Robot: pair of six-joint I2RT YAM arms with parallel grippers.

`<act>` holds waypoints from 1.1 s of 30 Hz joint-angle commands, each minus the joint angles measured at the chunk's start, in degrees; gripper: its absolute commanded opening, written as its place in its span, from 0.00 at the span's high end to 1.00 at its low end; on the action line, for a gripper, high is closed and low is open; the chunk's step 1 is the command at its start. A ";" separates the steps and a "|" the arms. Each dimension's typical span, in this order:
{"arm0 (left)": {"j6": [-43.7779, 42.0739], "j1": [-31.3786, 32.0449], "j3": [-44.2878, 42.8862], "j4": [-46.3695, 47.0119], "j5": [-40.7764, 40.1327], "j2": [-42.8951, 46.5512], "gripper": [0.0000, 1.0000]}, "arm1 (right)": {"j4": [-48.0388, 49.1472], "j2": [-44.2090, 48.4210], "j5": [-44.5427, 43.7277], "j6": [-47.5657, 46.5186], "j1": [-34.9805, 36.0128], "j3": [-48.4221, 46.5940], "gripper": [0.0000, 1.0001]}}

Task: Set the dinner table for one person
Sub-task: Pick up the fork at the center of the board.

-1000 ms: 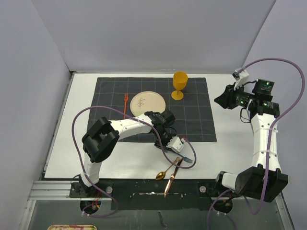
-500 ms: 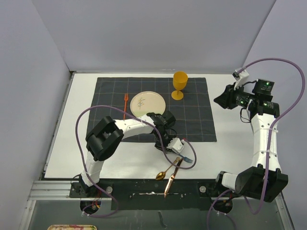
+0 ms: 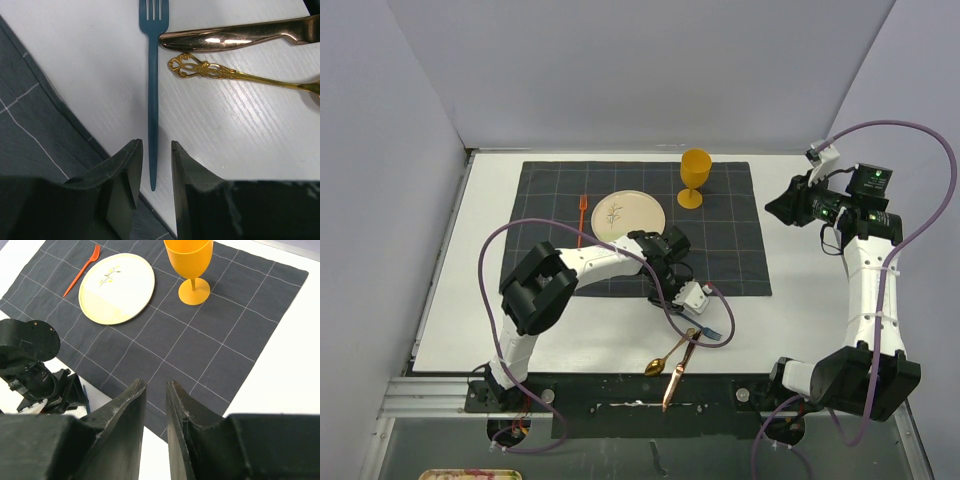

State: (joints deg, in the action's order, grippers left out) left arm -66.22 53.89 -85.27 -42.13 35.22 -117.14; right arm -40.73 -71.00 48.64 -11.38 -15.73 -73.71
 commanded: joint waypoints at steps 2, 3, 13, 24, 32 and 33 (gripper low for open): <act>-0.57 -0.17 -2.57 0.06 1.87 -1.86 0.72 | 2.33 0.30 1.65 0.81 -0.34 -2.59 0.76; -0.56 -0.17 -2.49 -0.19 1.87 -1.88 0.72 | 2.39 0.43 1.48 0.76 -0.32 -2.39 0.76; -0.52 0.07 -2.04 -0.10 1.87 -2.51 0.72 | 2.51 0.27 2.25 1.47 -0.35 -3.19 0.76; -0.33 0.16 -3.26 -1.01 1.87 -3.45 0.72 | 2.82 0.92 2.99 1.99 -0.31 -2.63 0.77; -0.49 0.17 -3.62 -1.20 1.87 -4.26 0.72 | 3.14 0.52 3.51 2.51 -0.31 -2.69 0.77; -0.49 0.22 -3.70 -1.20 1.87 -4.29 0.72 | 3.12 0.45 3.62 2.50 -0.30 -2.67 0.77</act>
State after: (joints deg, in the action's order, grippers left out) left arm -66.26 53.91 -86.19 -42.85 35.20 -119.96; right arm -40.03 -71.05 50.26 -9.54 -15.73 -74.04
